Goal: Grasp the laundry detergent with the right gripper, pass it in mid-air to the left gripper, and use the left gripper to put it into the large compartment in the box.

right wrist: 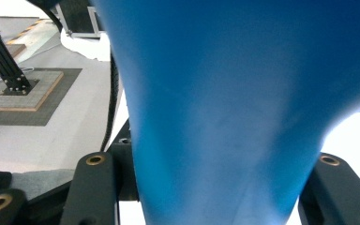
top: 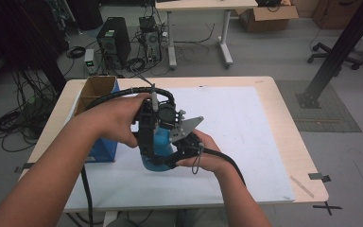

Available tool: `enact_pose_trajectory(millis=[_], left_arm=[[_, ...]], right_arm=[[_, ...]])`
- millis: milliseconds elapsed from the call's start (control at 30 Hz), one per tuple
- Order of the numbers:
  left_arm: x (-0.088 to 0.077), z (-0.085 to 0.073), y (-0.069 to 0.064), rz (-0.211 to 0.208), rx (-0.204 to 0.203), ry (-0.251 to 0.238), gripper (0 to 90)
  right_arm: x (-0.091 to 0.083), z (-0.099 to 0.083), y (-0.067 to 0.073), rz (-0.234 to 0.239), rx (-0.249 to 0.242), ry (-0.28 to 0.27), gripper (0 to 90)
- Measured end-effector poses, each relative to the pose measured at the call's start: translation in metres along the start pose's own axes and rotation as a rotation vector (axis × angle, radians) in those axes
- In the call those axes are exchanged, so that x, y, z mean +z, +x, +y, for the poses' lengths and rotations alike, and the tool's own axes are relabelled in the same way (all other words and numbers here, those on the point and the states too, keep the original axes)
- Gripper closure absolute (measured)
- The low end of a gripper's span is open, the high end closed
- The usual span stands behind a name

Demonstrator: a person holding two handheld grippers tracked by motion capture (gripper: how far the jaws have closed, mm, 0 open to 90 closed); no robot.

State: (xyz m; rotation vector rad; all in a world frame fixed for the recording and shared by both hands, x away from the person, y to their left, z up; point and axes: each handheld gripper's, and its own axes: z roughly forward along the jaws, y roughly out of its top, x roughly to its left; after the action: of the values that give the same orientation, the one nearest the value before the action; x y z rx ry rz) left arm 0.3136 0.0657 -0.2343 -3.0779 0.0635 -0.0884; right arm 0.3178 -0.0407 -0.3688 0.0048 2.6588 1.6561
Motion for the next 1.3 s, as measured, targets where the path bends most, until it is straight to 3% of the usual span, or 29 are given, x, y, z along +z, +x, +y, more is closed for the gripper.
enact_pose_trajectory(millis=[1300], left_arm=[[0.0005, -0.0043, -0.0014, -0.004, 0.008, -0.012, 30.8]], right_arm=[[0.0024, 0.0048, 0.0016, 0.003, -0.001, 0.001, 44.3]])
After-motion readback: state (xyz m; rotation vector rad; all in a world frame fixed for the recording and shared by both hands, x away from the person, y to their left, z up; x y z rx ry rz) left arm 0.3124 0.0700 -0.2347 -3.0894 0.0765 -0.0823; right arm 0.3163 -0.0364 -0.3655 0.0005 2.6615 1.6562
